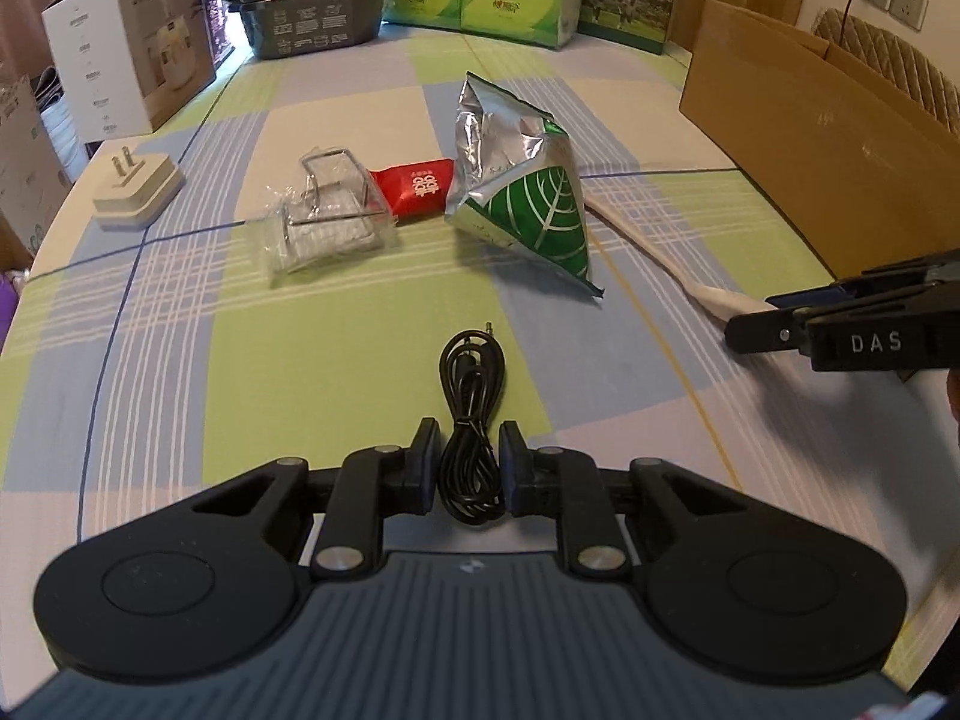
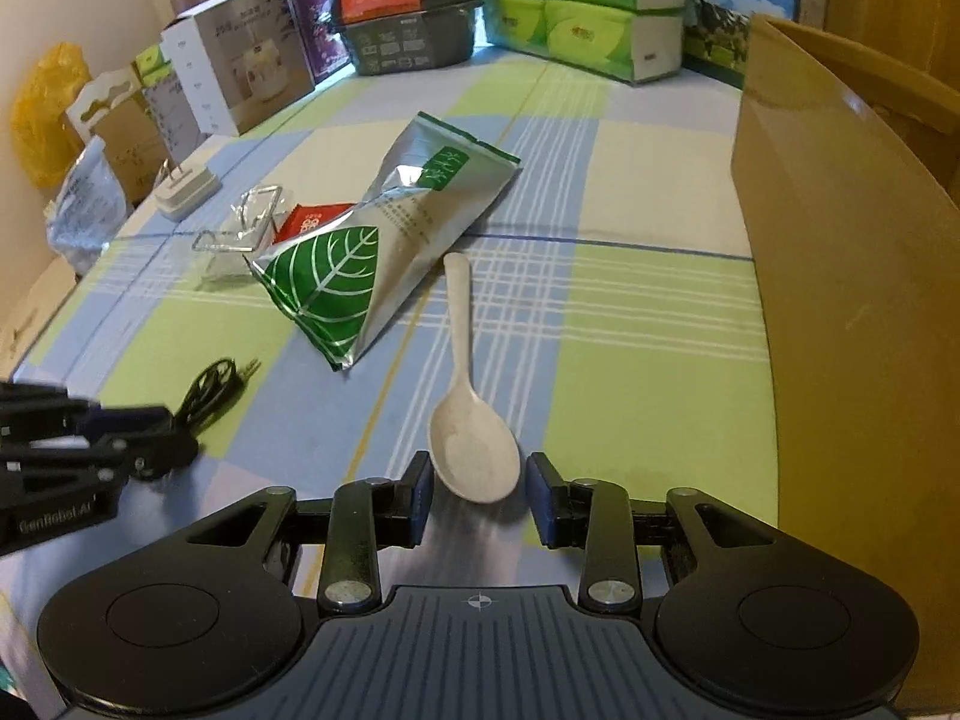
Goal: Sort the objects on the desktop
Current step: 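Carry the held spoon and cable up and over the cardboard box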
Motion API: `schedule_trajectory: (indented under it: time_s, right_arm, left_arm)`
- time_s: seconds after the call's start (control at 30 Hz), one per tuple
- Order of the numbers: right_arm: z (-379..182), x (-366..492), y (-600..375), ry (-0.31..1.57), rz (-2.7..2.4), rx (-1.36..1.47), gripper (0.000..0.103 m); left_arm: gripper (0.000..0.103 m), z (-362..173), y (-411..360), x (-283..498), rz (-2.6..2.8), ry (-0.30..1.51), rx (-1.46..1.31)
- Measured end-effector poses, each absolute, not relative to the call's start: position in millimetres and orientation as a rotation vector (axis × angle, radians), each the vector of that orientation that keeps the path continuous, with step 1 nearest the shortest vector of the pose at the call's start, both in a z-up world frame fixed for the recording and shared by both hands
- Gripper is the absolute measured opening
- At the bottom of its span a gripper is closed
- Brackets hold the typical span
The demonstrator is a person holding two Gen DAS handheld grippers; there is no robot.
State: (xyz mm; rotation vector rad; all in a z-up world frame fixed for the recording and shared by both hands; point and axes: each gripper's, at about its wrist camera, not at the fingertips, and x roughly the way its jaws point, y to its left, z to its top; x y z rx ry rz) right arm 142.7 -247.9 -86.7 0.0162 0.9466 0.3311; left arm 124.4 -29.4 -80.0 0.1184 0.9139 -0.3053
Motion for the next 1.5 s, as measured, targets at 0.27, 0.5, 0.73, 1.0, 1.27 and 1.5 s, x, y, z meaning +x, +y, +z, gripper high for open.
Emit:
schedule_trajectory:
  time_s: [0.27, 0.5, 0.73, 1.0, 1.27, 1.5]
  right_arm:
    - [-88.9, 143.4, -232.7, 0.908, 0.375, -0.029, 0.043]
    - [-93.4, 142.8, -224.8, 0.894, 0.363, -0.097, 0.037]
    - [-93.0, 144.9, -226.2, 0.898, 0.337, -0.091, 0.030]
    - [-71.9, 136.8, -238.9, 0.823, 0.291, -0.014, 0.029]
    - [-59.7, 126.6, -245.2, 0.785, 0.284, 0.026, 0.029]
    - [-54.4, 112.2, -246.2, 0.757, 0.282, 0.038, 0.029]
  left_arm:
    - [0.017, -81.4, -25.6, 127.7, -0.293, 0.894, 0.088]
    - [0.017, -82.5, -24.3, 128.5, -0.286, 0.879, 0.078]
    - [0.015, -81.7, -31.4, 127.9, -0.290, 0.878, 0.144]
    - [0.008, -72.2, -39.3, 119.4, -0.314, 0.843, 0.126]
    - [0.008, -67.4, -48.9, 109.1, -0.344, 0.827, 0.101]
    - [0.008, -62.8, -50.5, 102.5, -0.346, 0.830, 0.053]
